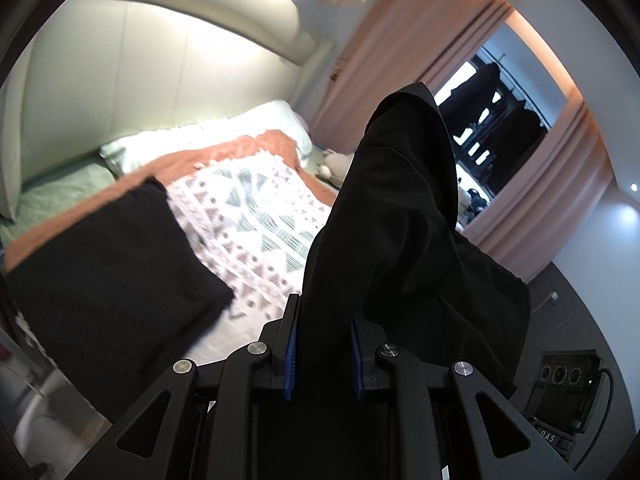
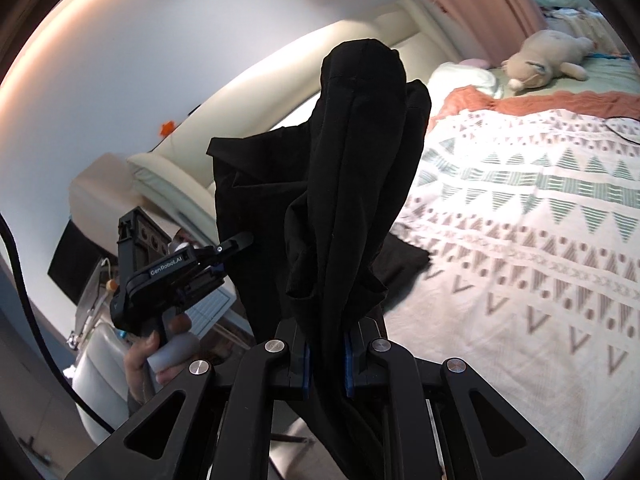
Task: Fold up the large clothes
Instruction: 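Grasp the folded shirt with both grippers and lift it off the bed, then lower the shirt onto the black garment pile and open both grippers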
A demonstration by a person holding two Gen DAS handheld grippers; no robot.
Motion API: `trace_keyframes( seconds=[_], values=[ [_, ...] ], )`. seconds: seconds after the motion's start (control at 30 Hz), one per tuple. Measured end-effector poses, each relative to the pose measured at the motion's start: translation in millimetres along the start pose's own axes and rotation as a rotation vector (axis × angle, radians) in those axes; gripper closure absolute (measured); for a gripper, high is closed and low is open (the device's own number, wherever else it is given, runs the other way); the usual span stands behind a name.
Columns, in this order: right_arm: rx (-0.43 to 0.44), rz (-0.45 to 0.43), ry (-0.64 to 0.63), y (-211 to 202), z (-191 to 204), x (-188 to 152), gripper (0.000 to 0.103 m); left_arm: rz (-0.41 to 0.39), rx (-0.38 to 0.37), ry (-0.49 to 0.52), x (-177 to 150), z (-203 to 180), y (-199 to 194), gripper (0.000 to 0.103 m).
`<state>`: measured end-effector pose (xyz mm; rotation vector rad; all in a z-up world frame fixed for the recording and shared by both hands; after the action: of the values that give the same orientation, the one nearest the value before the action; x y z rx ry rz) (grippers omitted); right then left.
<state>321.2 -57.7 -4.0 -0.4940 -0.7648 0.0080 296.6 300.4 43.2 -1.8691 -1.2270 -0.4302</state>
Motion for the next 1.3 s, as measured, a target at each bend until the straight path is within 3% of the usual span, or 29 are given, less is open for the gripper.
trace_keyframes(
  seconds=[0.4, 0.63, 0.73, 0.9, 1.3],
  values=[
    [0.124, 0.089, -0.119, 122, 101, 7, 0.09, -0.084, 0.131, -0.006, 57, 79, -57, 0.082],
    [0.17, 0.15, -0.143, 181, 123, 7, 0.09, -0.09, 0.217, 0.007, 76, 114, -56, 0.082],
    [0.182, 0.183, -0.132, 203, 121, 4, 0.09, -0.081, 0.248, 0.011, 79, 126, -44, 0.082],
    [0.178, 0.232, -0.087, 245, 102, -1, 0.09, -0.035, 0.301, 0.023, 82, 152, 7, 0.082],
    [0.177, 0.27, 0.103, 313, -14, 0, 0.09, 0.1, 0.381, -0.011, 102, 231, 128, 0.082]
  ],
)
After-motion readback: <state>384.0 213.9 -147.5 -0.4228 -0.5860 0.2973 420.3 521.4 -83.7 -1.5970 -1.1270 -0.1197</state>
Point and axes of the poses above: each gripper's, at about its wrist camera, not at the fingertips, and y roughly the way its jaws point, z to its left, x to its top, the point moved 1 cm from there along y, roughly the way its jaws point, and after that the axes turned 1 degree about -x, right-handed, at the moved point
